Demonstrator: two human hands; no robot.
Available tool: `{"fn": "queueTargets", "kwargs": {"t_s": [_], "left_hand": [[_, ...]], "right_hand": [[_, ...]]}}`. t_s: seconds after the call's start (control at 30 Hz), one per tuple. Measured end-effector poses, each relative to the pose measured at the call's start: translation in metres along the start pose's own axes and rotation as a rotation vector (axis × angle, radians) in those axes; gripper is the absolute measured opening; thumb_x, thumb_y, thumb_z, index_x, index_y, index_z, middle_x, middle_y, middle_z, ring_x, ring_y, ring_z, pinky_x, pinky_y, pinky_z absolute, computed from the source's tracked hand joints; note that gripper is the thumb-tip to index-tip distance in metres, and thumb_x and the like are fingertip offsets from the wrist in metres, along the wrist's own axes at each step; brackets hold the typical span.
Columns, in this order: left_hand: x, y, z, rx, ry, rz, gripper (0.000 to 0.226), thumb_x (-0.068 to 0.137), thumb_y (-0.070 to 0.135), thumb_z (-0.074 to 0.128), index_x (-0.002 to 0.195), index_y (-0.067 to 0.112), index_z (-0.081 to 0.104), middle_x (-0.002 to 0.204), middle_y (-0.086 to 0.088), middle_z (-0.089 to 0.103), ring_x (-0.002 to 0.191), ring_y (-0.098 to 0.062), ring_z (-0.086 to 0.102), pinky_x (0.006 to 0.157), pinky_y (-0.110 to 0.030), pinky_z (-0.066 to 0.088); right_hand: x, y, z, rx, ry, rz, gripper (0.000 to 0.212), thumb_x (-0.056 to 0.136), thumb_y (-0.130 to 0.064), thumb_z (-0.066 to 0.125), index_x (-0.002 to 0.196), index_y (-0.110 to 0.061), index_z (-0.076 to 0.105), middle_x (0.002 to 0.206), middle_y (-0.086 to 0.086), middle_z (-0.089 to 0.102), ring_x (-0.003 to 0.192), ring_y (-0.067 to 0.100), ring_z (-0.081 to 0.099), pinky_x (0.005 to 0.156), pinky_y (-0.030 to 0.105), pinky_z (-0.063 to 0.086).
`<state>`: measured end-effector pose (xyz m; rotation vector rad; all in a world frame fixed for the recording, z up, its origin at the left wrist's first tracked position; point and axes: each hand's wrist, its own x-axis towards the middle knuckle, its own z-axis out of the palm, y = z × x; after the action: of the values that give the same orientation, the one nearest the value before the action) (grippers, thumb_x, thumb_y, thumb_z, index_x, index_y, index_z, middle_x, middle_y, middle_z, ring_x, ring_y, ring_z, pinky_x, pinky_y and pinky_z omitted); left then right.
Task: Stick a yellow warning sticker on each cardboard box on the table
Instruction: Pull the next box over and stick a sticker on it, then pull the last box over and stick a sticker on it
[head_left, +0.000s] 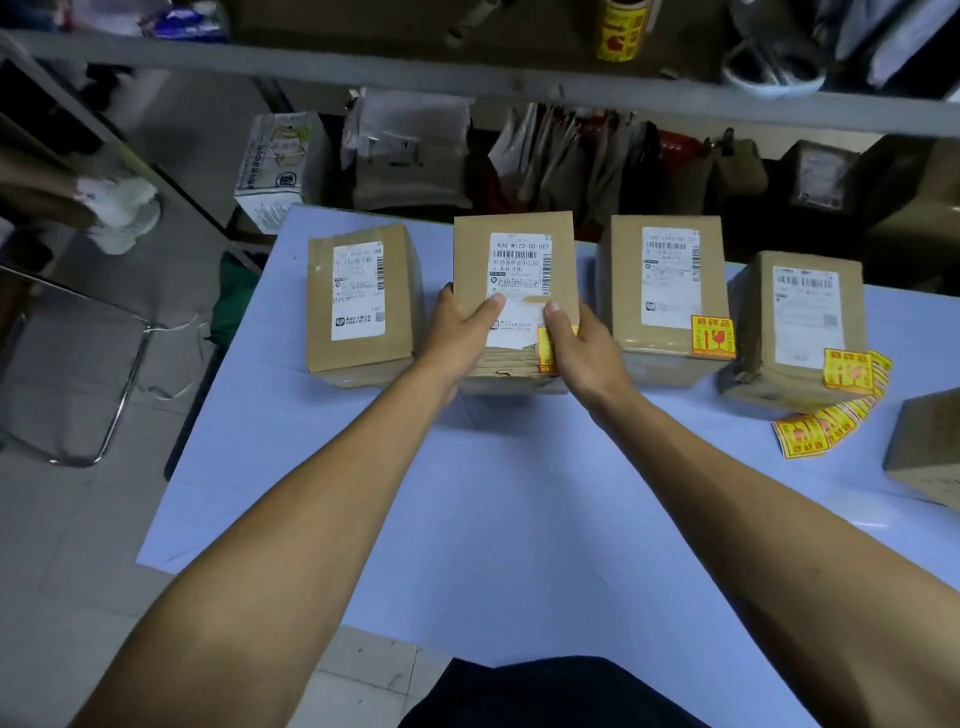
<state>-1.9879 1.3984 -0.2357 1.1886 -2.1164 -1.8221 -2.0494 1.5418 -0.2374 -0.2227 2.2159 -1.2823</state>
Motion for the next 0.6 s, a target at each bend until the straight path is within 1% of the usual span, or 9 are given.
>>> {"fn": "queueTargets", "kwargs": {"t_s": [0.17, 0.33, 0.43, 0.53, 0.6], "left_hand": [[0.042, -0.014, 0.004, 0.029, -0.018, -0.095, 0.043, 0.093, 0.036, 0.064, 0.131, 0.016, 0.056, 0.120, 0.000, 0.070, 0.108, -0.018, 0.066, 0.098, -0.041, 0.052], [0.064, -0.022, 0.017, 0.019, 0.000, -0.098, 0.042, 0.091, 0.037, 0.065, 0.129, 0.021, 0.054, 0.119, 0.003, 0.070, 0.106, -0.015, 0.067, 0.095, -0.037, 0.053], [0.068, -0.025, 0.021, 0.032, 0.029, -0.050, 0.042, 0.090, 0.040, 0.065, 0.127, 0.023, 0.053, 0.118, 0.004, 0.070, 0.106, -0.014, 0.067, 0.092, -0.033, 0.053], [0.066, -0.028, 0.022, 0.102, 0.062, 0.013, 0.039, 0.088, 0.046, 0.062, 0.122, 0.028, 0.055, 0.113, 0.010, 0.070, 0.100, -0.008, 0.066, 0.081, -0.021, 0.051], [0.065, -0.029, 0.022, 0.126, 0.076, 0.041, 0.036, 0.089, 0.045, 0.063, 0.121, 0.029, 0.056, 0.112, 0.010, 0.070, 0.095, -0.005, 0.065, 0.072, -0.008, 0.046]], "right_hand": [[0.038, 0.005, 0.013, -0.043, -0.018, 0.082, 0.058, 0.099, -0.057, 0.036, 0.144, -0.022, 0.047, 0.136, 0.004, 0.062, 0.125, 0.030, 0.056, 0.106, 0.048, 0.043], [0.065, 0.016, 0.014, -0.057, 0.002, 0.117, 0.062, 0.099, -0.058, 0.036, 0.147, -0.020, 0.043, 0.140, 0.004, 0.060, 0.128, 0.028, 0.055, 0.107, 0.045, 0.043], [0.071, 0.021, 0.015, -0.049, 0.043, 0.093, 0.053, 0.099, -0.056, 0.039, 0.141, -0.024, 0.049, 0.128, -0.005, 0.065, 0.121, 0.023, 0.059, 0.101, 0.038, 0.046], [0.069, 0.024, 0.015, -0.051, 0.065, 0.062, 0.042, 0.101, -0.053, 0.042, 0.133, -0.029, 0.054, 0.112, -0.015, 0.065, 0.113, 0.016, 0.063, 0.092, 0.029, 0.046], [0.069, 0.023, 0.015, -0.087, 0.074, 0.047, 0.042, 0.100, -0.053, 0.042, 0.133, -0.030, 0.055, 0.109, -0.015, 0.064, 0.111, 0.016, 0.063, 0.087, 0.022, 0.041]]}}
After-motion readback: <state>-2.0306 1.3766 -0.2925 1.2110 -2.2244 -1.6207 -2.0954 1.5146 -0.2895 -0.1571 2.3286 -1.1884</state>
